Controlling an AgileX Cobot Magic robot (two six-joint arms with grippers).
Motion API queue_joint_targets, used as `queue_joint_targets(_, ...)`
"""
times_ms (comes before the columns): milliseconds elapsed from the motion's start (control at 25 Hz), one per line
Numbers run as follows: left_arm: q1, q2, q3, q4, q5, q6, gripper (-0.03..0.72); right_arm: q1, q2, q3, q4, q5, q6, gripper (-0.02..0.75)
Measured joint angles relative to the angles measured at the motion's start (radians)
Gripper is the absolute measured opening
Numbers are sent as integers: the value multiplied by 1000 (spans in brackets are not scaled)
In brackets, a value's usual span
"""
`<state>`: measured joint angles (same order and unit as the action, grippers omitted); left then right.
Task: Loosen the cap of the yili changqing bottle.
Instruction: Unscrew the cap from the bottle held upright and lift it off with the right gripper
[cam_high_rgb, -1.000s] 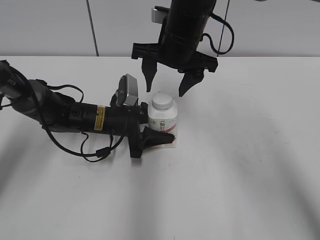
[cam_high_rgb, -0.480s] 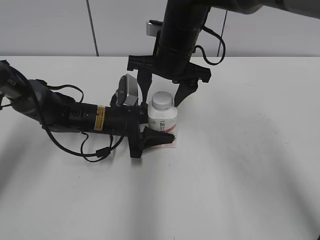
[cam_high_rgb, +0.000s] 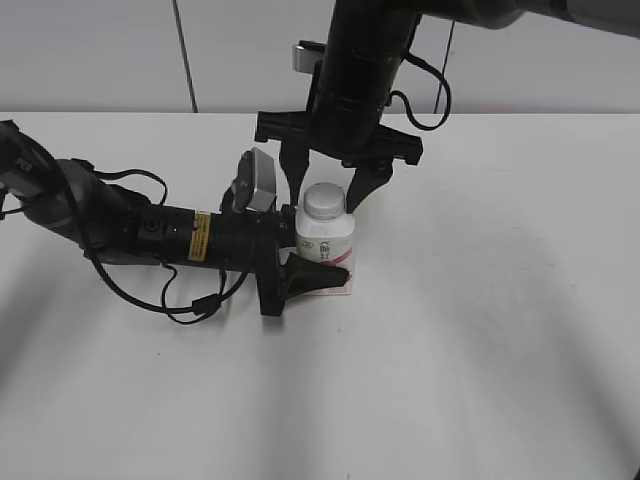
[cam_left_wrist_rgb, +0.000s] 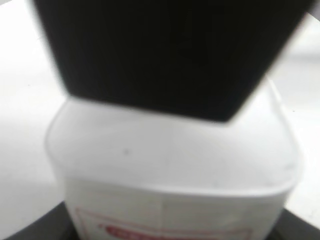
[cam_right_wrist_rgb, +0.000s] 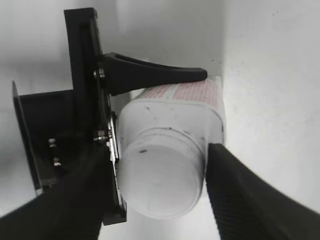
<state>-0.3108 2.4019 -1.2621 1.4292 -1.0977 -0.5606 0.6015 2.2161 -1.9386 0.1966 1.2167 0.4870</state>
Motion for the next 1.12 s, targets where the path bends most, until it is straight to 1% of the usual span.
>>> queue_joint_targets(120, 0, 0, 0, -2, 1, 0, 412, 0, 0, 0, -8, 2, 0, 438)
queue_joint_targets(200, 0, 0, 0, -2, 1, 0, 412, 0, 0, 0, -9, 4, -1, 413)
queue_joint_targets(440, 0, 0, 0, -6, 5, 0, 412, 0, 0, 0, -16, 4, -20, 407)
queue_joint_targets(640, 0, 0, 0, -9, 7, 1, 412, 0, 0, 0, -19, 4, -78, 403)
queue_joint_targets(880, 0, 0, 0, -10, 8, 2, 410, 0, 0, -2, -18, 4, -237, 399)
queue_joint_targets(1120, 0, 0, 0, -6, 7, 4, 400, -1, 0, -2, 4, 4, -493, 398)
